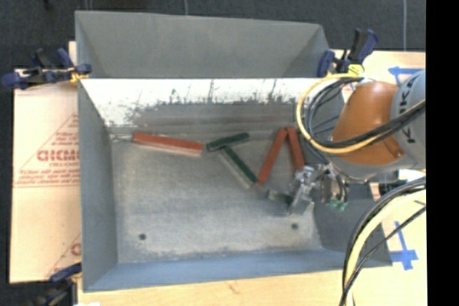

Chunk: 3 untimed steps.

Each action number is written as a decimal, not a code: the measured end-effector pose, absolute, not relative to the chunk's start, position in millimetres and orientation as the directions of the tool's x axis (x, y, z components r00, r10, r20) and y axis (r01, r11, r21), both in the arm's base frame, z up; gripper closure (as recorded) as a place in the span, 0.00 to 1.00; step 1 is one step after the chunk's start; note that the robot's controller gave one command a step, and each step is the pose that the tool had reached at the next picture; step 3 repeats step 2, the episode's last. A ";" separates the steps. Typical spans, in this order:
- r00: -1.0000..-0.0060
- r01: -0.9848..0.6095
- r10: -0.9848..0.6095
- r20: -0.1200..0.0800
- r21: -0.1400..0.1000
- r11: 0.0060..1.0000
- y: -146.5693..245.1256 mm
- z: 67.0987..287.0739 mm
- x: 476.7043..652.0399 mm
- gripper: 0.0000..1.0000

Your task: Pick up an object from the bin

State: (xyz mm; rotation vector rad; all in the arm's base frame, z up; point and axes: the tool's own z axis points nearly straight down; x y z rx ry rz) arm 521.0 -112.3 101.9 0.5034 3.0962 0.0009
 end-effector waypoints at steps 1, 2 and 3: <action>-0.949 0.316 0.316 -0.006 0.002 0.949 -112.4 105.9 521.3 1.00; -0.949 0.315 0.315 -0.006 0.001 0.949 -112.4 108.3 521.5 1.00; -0.949 0.315 0.315 -0.006 0.001 0.949 -112.4 108.3 521.5 1.00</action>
Offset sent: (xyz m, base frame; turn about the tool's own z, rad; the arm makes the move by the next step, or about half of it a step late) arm 0.0000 0.0000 0.0090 0.0000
